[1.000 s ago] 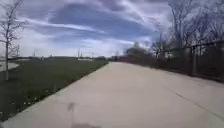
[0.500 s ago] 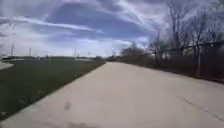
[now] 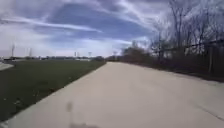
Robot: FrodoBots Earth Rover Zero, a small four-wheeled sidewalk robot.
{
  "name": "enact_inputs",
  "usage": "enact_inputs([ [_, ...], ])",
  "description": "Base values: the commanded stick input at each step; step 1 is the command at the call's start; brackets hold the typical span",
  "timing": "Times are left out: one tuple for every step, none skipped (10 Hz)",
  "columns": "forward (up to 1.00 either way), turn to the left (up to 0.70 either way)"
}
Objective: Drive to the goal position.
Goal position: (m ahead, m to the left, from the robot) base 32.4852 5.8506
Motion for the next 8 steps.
enact_inputs([
  [1.0, 0.01],
  [1.0, 0.01],
  [1.0, 0.01],
  [1.0, 0.0],
  [1.0, -0.01],
  [1.0, -0.04],
  [1.0, -0.08],
  [1.0, -0.03],
])
